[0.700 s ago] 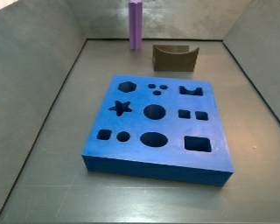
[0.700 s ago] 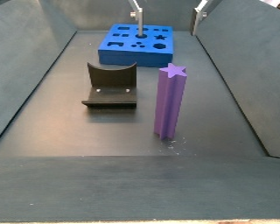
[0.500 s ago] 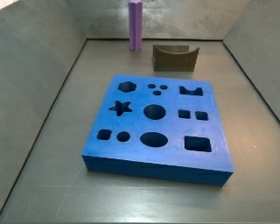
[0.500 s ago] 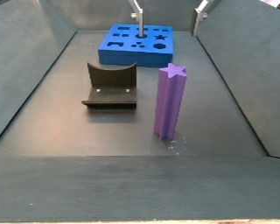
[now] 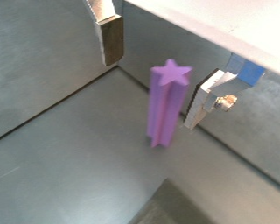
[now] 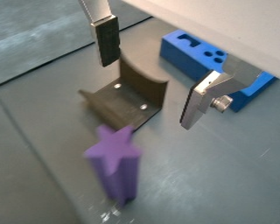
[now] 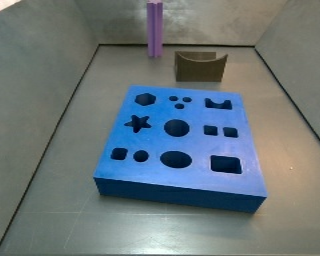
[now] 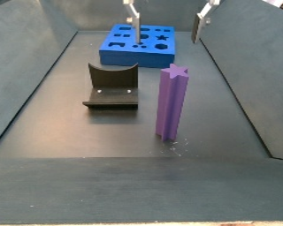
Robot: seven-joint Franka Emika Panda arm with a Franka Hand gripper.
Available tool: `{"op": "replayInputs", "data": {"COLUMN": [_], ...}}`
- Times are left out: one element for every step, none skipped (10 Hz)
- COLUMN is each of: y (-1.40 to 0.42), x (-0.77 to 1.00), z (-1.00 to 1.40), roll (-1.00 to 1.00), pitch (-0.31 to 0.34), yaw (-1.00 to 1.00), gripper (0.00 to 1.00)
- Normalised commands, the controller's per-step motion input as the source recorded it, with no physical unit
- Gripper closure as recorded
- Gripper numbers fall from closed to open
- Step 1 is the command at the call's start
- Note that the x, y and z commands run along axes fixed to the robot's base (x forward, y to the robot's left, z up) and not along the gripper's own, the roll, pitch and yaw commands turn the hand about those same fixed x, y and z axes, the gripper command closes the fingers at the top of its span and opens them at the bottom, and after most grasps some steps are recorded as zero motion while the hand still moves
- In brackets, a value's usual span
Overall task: Pick up the star object. Move up. Move to above the board. Insert the star object.
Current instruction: Pick up the star object.
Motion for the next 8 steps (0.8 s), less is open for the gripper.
{"op": "replayInputs", "data": {"y": [0.01,0.22,0.21,0.24,0.36,0.48,0.29,0.0], "x": [0.0,0.0,0.0,0.0,0.0,-0.03,0.0,0.0], "z": [0.0,0.0,0.0,0.0,0.0,0.0,0.0,-0.04], "roll": [-0.01,-0.08,-0.1,-0.12,-0.18,-0.23,-0.12,0.0], "pitch": [0.0,0.0,0.0,0.0,-0.019,-0.049,-0.031,0.0], "yaw": [0.0,0.0,0.0,0.0,0.01,0.05,0.0,0.0], "gripper": [0.0,0.0,0.0,0.0,0.0,0.0,0.0,0.0]}}
